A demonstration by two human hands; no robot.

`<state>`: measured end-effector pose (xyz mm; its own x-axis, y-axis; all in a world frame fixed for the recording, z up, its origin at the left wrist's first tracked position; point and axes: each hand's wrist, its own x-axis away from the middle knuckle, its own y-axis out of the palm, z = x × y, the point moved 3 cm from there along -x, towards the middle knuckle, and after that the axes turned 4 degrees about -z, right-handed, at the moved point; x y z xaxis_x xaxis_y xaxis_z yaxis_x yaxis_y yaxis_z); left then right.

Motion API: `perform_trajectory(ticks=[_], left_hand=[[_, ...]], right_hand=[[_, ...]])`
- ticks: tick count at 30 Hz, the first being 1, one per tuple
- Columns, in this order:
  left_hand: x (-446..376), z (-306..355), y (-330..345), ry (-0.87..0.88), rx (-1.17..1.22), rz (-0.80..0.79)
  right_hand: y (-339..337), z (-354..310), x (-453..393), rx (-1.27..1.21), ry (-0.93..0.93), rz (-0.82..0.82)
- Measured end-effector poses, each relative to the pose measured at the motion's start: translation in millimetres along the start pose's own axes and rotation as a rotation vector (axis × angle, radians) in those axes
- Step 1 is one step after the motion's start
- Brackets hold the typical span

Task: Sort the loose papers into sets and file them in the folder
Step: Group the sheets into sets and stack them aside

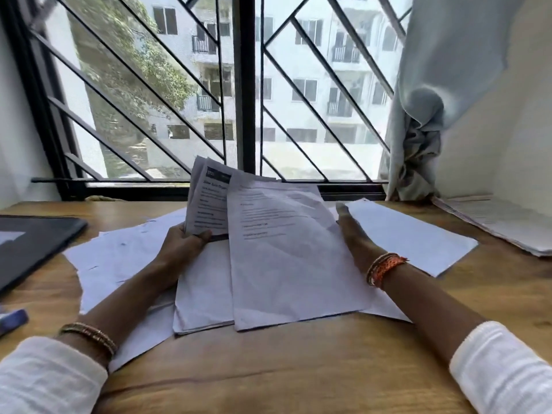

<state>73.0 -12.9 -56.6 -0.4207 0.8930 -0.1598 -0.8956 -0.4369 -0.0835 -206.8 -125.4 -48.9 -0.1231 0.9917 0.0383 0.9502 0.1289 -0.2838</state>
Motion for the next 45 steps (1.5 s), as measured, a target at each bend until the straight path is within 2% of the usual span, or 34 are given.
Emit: perform_trajectory(ticks=[5, 12, 24, 26, 27, 30, 32, 33, 35, 36, 37, 38, 40, 42, 43, 44, 45], left_hand=[[-5, -5, -4, 0.002, 0.036, -0.006], [-6, -7, -3, 0.015, 0.063, -0.016], [-5, -5, 1, 0.05, 0.084, -0.015], [-6, -5, 0, 0.048, 0.08, -0.018], [-7, -6, -1, 0.047, 0.078, -0.018], [-8, 3, -6, 0.079, 0.097, 0.012], [-9, 12, -17, 0.139, 0.127, 0.031], [-10, 16, -23, 0.161, 0.148, 0.025], [-10, 20, -35, 0.175, 0.213, -0.04], [-8, 22, -37, 0.172, 0.26, -0.1], [-6, 25, -38, 0.178, 0.297, -0.162], [-4, 29, -36, 0.178, 0.324, -0.219], [-1, 34, -30, 0.196, 0.362, -0.293], [0, 37, -24, 0.201, 0.391, -0.326], [-1, 37, -22, 0.203, 0.389, -0.323], [1, 38, -21, 0.197, 0.387, -0.322], [0, 36, -22, 0.195, 0.381, -0.329]], right_hand=[[2, 1, 13, 0.016, -0.102, -0.096], [0, 4, 18, -0.154, -0.166, -0.133], [-1, 7, 10, -0.185, -0.147, -0.118], [-14, 5, 3, -0.137, -0.172, -0.02], [-25, 1, 1, -0.08, -0.226, 0.101], [-74, -20, 4, 0.164, -0.474, 0.621], [-104, -37, 16, 0.25, -0.56, 0.933], [-115, -45, 16, 0.266, -0.536, 1.028], [-117, -60, 12, 0.348, -0.46, 1.095], [-109, -67, 11, 0.435, -0.521, 1.113], [-97, -74, 11, 0.531, -0.656, 1.113], [-79, -77, 14, 0.636, -0.826, 1.071], [-40, -78, 13, 0.789, -1.101, 0.837], [3, -72, 12, 0.849, -1.22, 0.593], [25, -65, 15, 0.789, -1.216, 0.451], [45, -64, 24, 0.579, -1.112, 0.209], [60, -62, 32, 0.316, -0.862, -0.045]])
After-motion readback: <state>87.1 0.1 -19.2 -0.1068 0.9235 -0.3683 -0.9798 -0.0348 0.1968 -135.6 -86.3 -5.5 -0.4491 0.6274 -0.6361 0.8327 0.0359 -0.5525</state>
